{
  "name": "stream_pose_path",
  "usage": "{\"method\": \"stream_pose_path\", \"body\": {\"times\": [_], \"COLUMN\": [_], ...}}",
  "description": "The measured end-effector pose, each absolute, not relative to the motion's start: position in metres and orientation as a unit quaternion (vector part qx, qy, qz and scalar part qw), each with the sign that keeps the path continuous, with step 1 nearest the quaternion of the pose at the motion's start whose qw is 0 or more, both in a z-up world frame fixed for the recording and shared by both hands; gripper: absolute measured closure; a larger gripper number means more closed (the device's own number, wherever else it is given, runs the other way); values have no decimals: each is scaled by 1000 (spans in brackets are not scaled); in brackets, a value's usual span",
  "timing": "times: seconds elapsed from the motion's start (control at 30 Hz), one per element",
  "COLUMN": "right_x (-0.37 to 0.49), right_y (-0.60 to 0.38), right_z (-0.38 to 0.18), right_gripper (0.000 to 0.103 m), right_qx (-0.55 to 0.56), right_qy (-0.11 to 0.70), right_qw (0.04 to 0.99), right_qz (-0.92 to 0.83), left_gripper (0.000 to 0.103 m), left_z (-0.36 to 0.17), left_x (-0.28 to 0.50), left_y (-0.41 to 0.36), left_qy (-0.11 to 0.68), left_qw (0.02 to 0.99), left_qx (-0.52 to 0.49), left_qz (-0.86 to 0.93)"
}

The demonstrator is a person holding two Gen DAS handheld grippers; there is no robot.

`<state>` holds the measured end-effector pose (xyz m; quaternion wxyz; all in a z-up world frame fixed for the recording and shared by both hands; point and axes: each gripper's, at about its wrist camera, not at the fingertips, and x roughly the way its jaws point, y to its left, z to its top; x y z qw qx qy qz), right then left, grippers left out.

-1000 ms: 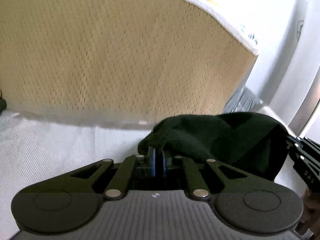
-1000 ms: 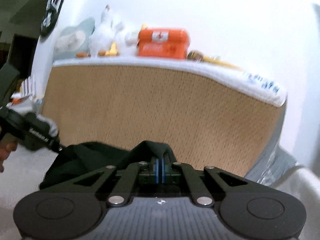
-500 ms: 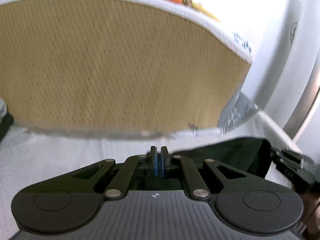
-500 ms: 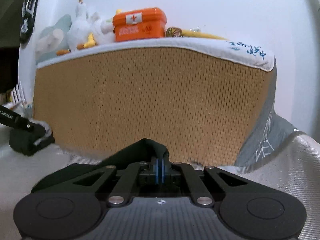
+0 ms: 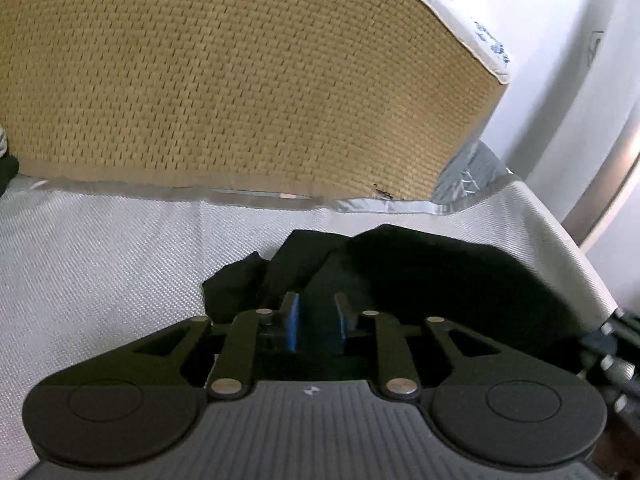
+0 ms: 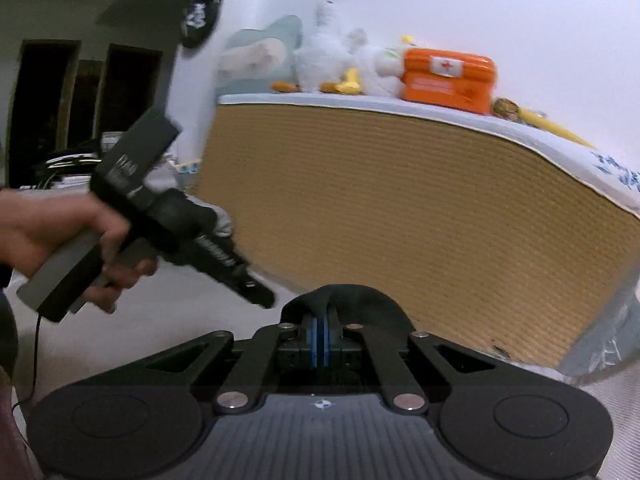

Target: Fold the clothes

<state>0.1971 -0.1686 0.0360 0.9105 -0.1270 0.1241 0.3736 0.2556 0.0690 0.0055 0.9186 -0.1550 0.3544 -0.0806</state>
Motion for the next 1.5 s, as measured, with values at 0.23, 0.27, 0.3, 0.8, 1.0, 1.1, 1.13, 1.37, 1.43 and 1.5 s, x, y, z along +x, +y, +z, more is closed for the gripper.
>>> {"method": "stream_pose_path", "body": {"times": [0.23, 0.27, 0.3, 0.8, 1.0, 1.1, 1.13, 1.37, 1.43, 1.5], "right_x": [171, 167, 164, 157, 152, 160, 161, 184, 197, 209], "right_y": [-123, -117, -112, -110, -114, -121, -125, -157, -167, -177], "right_z": [-2, -6, -10, -21, -20, -16, -13, 2, 6, 9], "right_gripper": [100, 100, 100, 100, 100, 100, 100, 100, 100, 100], "right_qx": [-125, -127, -130, -150, -161, -155, -154, -139, -134, -128], "right_qy": [181, 185, 189, 200, 190, 186, 182, 156, 152, 149], "right_qw": [872, 867, 862, 852, 848, 853, 856, 890, 898, 906], "right_qz": [438, 446, 453, 460, 467, 462, 458, 406, 389, 375], "left_gripper": [70, 69, 66, 46, 70, 93, 94, 89, 77, 61], "left_z": [8, 7, 6, -14, -27, -27, -24, -6, -6, -5], "left_x": [244, 244, 242, 244, 256, 256, 254, 248, 247, 244], "left_y": [74, 72, 70, 50, 30, 28, 29, 39, 40, 38], "left_qy": [379, 383, 385, 418, 459, 454, 447, 412, 414, 406], "left_qw": [913, 910, 908, 887, 872, 872, 876, 890, 889, 893], "left_qx": [-118, -119, -123, -133, -71, -65, -68, -95, -96, -97], "left_qz": [-94, -101, -107, -148, -157, -171, -169, -172, -171, -169]}}
